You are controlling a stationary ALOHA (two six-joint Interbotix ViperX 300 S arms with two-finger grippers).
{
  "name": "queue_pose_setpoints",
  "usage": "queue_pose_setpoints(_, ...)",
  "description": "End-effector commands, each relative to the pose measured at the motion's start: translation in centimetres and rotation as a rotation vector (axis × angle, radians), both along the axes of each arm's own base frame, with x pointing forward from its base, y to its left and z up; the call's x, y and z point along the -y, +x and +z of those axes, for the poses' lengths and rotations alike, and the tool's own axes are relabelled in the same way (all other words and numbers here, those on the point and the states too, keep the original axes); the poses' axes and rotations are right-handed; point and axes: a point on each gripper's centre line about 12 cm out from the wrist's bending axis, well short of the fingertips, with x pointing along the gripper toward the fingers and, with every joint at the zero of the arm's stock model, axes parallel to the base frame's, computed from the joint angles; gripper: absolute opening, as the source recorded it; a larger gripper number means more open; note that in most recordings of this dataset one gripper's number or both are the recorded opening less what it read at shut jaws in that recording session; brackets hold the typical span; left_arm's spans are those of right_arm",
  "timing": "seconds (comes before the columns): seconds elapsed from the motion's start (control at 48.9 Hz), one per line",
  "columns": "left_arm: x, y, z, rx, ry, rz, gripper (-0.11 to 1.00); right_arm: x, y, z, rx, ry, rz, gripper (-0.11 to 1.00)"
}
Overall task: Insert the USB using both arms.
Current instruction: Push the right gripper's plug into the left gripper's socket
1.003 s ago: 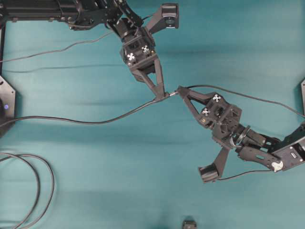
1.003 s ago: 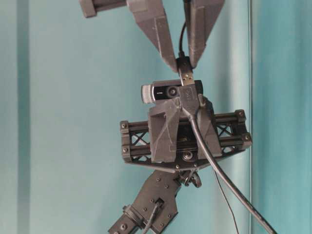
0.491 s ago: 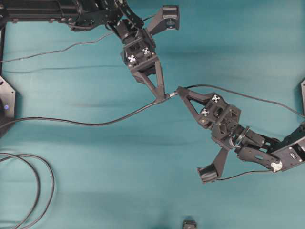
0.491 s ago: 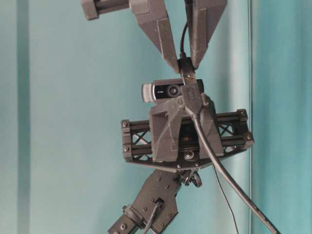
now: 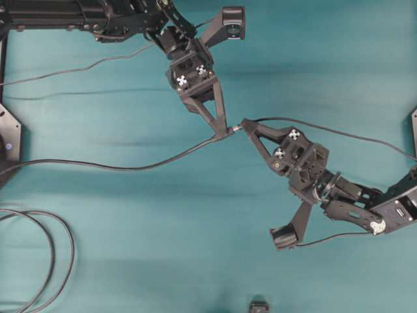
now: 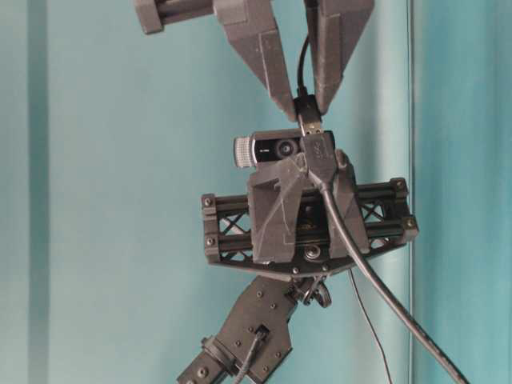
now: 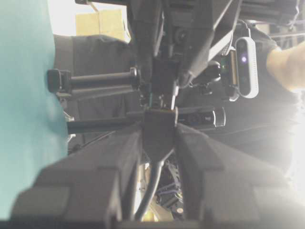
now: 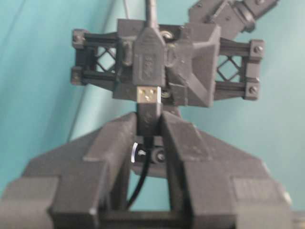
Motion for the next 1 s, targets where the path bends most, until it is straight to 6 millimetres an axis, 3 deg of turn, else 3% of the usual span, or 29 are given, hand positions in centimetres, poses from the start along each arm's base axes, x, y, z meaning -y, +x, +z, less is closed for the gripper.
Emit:
queue_pose_setpoints(0.0, -0.7, 0.1, 1.2, 0.035, 0.016, 0.016, 0.28, -0.4, 0.4, 0.9, 0.028, 0.019, 0.018, 0.2)
queue_pose_setpoints(0.655, -2.6, 0.8, 1.2, 0.034, 0.064, 0.1, 0.28, -1.2, 1.4, 1.4, 0.035, 0.054, 0.047, 0.2)
queue_pose_setpoints(0.982, -3.6, 1.7, 2.4, 0.076, 0.099, 0.128, 0.28, -1.8, 2.4, 0.9, 0.031, 0.062, 0.052, 0.2)
